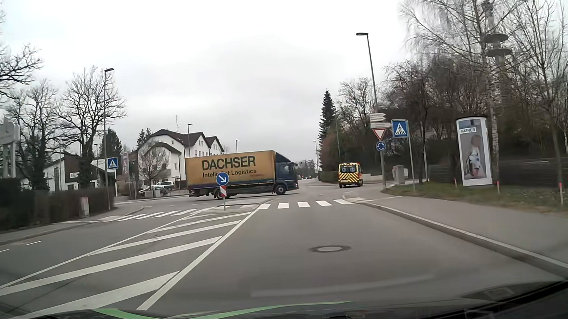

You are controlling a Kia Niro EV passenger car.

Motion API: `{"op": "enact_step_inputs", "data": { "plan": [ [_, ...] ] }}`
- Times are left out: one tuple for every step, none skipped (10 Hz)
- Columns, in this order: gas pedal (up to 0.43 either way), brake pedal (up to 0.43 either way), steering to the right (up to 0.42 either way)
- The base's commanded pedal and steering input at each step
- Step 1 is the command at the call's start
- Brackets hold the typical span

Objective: Follow the waypoints while adhering to traffic rules and regulations

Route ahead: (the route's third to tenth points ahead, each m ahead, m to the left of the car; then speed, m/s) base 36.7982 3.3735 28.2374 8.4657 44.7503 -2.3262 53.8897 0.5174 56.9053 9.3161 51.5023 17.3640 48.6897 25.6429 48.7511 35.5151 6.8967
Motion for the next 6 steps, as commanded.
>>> {"op": "enact_step_inputs", "data": {
  "plan": [
    [0.0,0.152,0.007],
    [0.0,0.152,0.007],
    [0.0,0.134,0.007],
    [0.0,0.134,0.007],
    [0.0,0.14,0.007],
    [0.0,0.14,0.007]
  ]
}}
